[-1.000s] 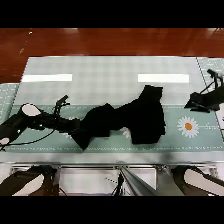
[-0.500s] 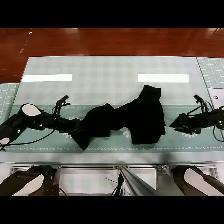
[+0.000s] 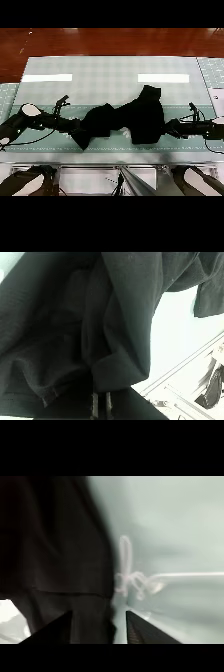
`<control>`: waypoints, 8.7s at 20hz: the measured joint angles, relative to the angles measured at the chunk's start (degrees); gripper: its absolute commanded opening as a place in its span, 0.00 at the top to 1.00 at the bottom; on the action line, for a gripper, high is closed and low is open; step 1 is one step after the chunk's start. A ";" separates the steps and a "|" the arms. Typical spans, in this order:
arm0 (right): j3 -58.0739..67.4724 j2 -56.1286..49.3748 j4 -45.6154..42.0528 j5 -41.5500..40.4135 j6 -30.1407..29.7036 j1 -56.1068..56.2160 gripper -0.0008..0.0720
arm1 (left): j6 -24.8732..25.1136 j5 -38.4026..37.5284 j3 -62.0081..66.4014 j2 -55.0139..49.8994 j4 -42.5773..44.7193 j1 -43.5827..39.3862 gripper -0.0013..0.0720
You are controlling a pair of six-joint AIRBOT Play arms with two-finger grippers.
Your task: Fold the shirts.
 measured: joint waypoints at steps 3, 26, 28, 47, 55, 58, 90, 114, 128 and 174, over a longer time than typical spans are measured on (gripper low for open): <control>-1.40 0.04 2.19 -2.99 -1.33 2.75 0.72 | 0.00 0.48 0.00 0.00 0.00 0.00 0.94; 61.44 25.66 3.48 10.08 11.80 3.78 0.97 | -4.42 -11.74 64.30 16.28 -0.24 15.10 0.94; 66.10 25.90 3.10 11.15 14.21 3.50 0.97 | -6.38 -16.68 67.65 17.35 -0.15 15.45 0.94; 72.65 5.57 -16.33 32.26 19.30 21.68 0.97 | -6.12 -19.32 26.91 17.79 -6.51 12.17 0.94; 72.65 -12.70 -27.02 25.51 18.95 30.49 0.97 | -0.33 -9.77 9.70 9.68 -1.42 12.33 0.94; 72.70 -18.62 -27.26 22.23 18.86 31.01 0.97 | 0.07 -7.08 7.76 3.28 -0.09 12.39 0.94; 72.70 -28.39 -23.98 18.45 17.94 31.30 0.97 | -2.29 4.15 -4.81 1.18 5.40 3.72 0.17; 72.74 -12.35 -24.17 13.16 16.26 29.42 0.97 | -0.22 -1.81 33.55 18.43 0.90 2.91 0.94; 72.83 30.45 -28.20 -7.89 18.25 18.45 0.97 | -14.64 -20.46 69.33 27.54 14.08 27.85 0.94; 72.83 -31.87 -20.83 -7.13 16.17 29.88 0.97 | -10.91 28.76 -3.67 6.60 -3.56 20.46 0.46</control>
